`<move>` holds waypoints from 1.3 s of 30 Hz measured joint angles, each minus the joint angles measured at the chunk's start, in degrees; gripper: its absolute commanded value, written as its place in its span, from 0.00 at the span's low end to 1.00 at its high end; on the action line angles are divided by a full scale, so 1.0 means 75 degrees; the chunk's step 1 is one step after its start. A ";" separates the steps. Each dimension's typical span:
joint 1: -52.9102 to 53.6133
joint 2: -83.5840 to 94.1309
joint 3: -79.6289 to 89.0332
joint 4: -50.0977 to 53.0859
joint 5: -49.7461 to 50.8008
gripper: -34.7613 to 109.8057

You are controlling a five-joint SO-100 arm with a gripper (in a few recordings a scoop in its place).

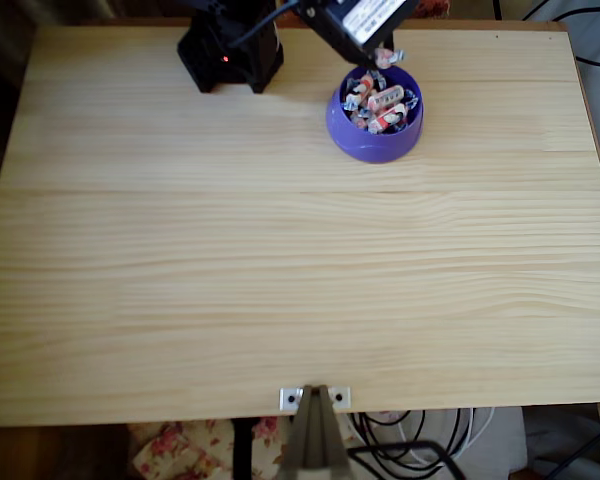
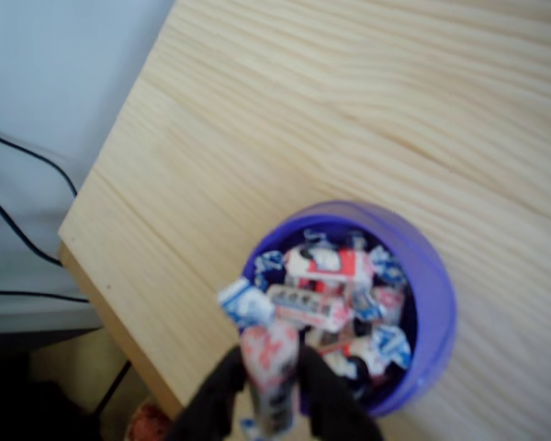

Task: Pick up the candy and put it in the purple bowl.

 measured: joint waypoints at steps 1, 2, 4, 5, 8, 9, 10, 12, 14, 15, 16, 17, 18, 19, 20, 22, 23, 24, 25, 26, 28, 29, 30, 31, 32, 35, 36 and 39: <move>0.0035 0.0000 0.0000 0.0059 0.0035 0.32; 0.0047 0.0000 0.0000 0.0117 0.0047 0.32; 0.0023 0.0000 0.0000 0.0141 0.0047 0.34; 0.0023 0.0000 0.0000 0.0141 0.0047 0.36; 0.0047 0.0129 0.0000 0.0258 0.0047 0.43; 0.0035 0.0199 0.0000 0.0328 0.0047 0.43; 0.0012 0.0305 0.0000 0.0445 0.0082 0.43; -0.0117 0.0633 0.0047 0.0633 0.0152 0.43; -0.0223 0.0996 0.0164 0.0656 0.0176 0.43; -0.0176 0.1148 0.0223 0.0656 0.0176 0.41; -0.0105 0.1184 0.0223 0.0656 0.0152 0.35; -0.0035 0.1195 0.0223 0.0656 0.0047 0.29; 0.0094 0.1184 0.0223 0.0645 -0.0129 0.25; 0.0293 0.1160 0.0223 0.0586 -0.0340 0.24; 0.0539 0.1137 0.0223 0.0492 -0.0598 0.24; 0.1125 0.0762 0.0070 0.0340 -0.1125 0.24; 0.1500 0.0504 -0.0152 0.0340 -0.1418 0.24; 0.1922 0.0223 -0.0445 0.0340 -0.1711 0.24; 0.2391 -0.0152 -0.0797 0.0340 -0.2039 0.24; 0.2871 -0.0633 -0.1172 0.0340 -0.2379 0.24; 0.3891 -0.1746 -0.1887 0.0352 -0.3000 0.24; 0.4441 -0.2402 -0.2215 0.0398 -0.3187 0.24; 0.4992 -0.2977 -0.2473 0.0398 -0.3352 0.24; 0.5555 -0.3457 -0.2602 0.0387 -0.3457 0.24; 0.6094 -0.3762 -0.2637 0.0293 -0.3527 0.24; 0.7629 -0.3926 -0.2484 -0.0258 -0.3785 0.24; 0.8074 -0.3832 -0.2285 -0.0527 -0.3973 0.24; 0.8812 -0.3398 -0.1594 -0.1125 -0.4559 0.24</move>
